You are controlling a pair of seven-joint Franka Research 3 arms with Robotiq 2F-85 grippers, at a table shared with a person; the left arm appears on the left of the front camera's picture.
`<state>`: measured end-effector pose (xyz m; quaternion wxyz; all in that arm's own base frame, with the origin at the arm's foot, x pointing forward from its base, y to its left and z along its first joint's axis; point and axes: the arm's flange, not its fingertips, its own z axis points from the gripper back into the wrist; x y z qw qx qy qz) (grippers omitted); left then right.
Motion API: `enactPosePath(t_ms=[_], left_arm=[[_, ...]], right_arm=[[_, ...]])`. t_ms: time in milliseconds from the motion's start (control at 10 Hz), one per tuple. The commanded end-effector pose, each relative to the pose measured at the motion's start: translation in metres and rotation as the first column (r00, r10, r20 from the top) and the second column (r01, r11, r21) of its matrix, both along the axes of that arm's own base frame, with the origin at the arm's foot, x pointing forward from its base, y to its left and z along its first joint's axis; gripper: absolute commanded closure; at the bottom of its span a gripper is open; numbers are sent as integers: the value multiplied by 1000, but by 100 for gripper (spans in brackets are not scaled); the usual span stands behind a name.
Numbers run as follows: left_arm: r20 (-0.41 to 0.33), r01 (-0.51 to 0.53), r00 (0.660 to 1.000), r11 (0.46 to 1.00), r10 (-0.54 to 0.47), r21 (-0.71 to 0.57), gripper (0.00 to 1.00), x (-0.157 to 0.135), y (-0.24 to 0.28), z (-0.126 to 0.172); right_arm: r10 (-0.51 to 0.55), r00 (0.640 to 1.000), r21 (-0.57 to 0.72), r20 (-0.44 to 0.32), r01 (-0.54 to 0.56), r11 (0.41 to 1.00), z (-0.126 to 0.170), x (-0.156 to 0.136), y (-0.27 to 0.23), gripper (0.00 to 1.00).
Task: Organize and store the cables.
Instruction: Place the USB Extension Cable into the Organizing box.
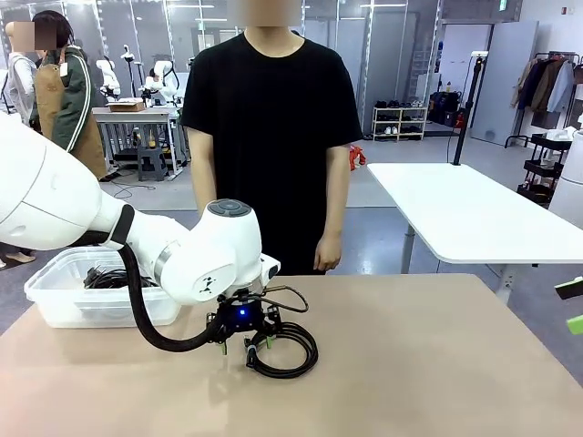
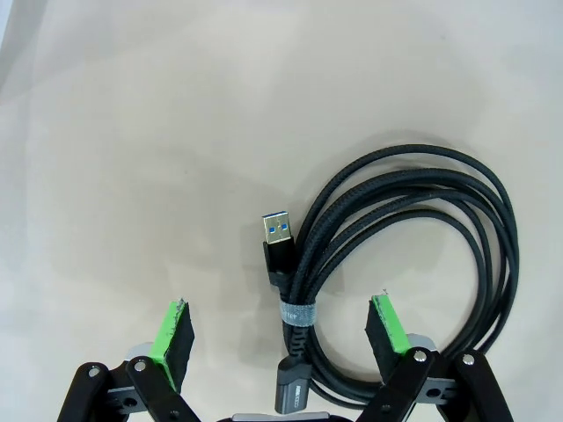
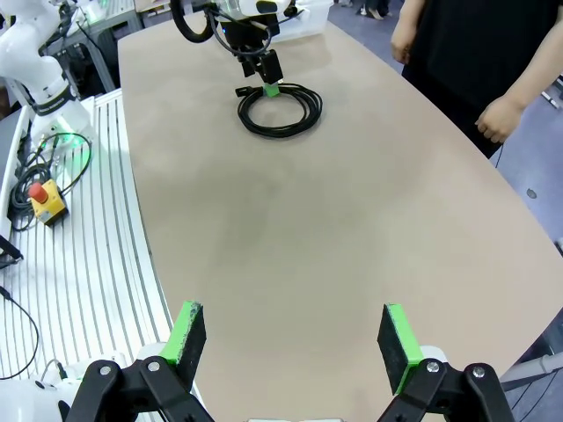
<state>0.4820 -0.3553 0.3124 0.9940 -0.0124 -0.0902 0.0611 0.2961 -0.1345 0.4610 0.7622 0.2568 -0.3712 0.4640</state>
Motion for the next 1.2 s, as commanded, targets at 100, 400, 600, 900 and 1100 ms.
enactPosePath(t_ms=[100,400,600,900,1100], left_arm=[[13,-19,1000,1000,19,13,0,4,-8,-6],[15,0,1000,1000,-1,28,83,2,-8,-6],[6,9,1000,1000,-9,19,100,-1,-8,-3],[-7,20,1000,1000,-20,23,100,-3,-9,0],[-3,17,1000,1000,-17,0,100,-3,-5,9]], right_arm=[[13,1000,6,20,-13,1000,0,2,-2,0],[13,1000,6,20,-13,1000,0,2,-2,0],[13,1000,6,20,-13,1000,0,2,-2,0],[13,1000,6,20,-13,1000,0,2,-2,0],[13,1000,6,20,-13,1000,0,2,-2,0]])
